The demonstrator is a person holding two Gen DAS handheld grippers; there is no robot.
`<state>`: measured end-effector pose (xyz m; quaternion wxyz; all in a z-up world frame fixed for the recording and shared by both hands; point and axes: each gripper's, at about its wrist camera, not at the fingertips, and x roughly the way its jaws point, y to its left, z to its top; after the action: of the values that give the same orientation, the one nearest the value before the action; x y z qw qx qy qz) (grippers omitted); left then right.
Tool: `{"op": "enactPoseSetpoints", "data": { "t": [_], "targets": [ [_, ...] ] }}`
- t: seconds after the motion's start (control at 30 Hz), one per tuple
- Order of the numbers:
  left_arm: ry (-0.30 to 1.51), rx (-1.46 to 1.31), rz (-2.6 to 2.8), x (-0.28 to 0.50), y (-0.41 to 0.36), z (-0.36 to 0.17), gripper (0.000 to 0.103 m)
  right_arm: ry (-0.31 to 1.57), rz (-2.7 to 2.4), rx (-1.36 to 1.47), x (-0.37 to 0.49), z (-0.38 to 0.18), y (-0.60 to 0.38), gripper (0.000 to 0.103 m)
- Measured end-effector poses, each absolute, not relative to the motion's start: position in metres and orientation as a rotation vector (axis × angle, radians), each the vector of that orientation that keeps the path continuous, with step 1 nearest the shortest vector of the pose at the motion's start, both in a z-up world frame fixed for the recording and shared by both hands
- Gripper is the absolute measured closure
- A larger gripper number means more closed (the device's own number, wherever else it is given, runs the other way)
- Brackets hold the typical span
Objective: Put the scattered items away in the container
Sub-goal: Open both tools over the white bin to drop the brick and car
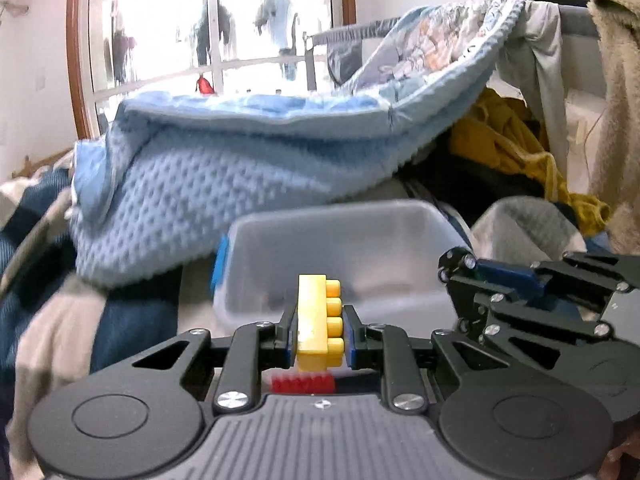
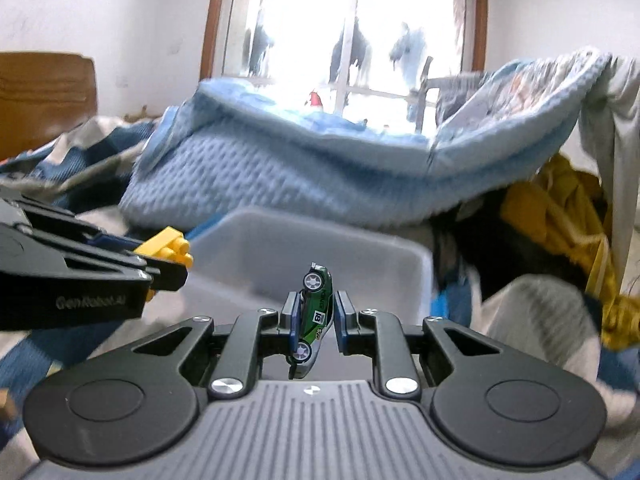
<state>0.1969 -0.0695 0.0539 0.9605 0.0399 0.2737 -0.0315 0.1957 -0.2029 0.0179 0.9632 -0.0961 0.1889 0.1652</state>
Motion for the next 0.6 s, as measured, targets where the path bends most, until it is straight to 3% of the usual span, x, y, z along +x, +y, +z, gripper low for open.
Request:
{"op": "enactPoseSetpoints", "data": {
  "t": [0.23,0.6],
  "targets": [
    [0.566,0.027,-0.064,0.264,-0.062,0.052,0.078,0.391,0.335,-0.162,0.258,0.024,-0.200,0.083],
    [0.709,0.049,-0.066,0.319,-0.064,-0.011,0.077,0.604,0.383,-0.136,0.326,-0.016,-0.192,0.083]
  ]
}}
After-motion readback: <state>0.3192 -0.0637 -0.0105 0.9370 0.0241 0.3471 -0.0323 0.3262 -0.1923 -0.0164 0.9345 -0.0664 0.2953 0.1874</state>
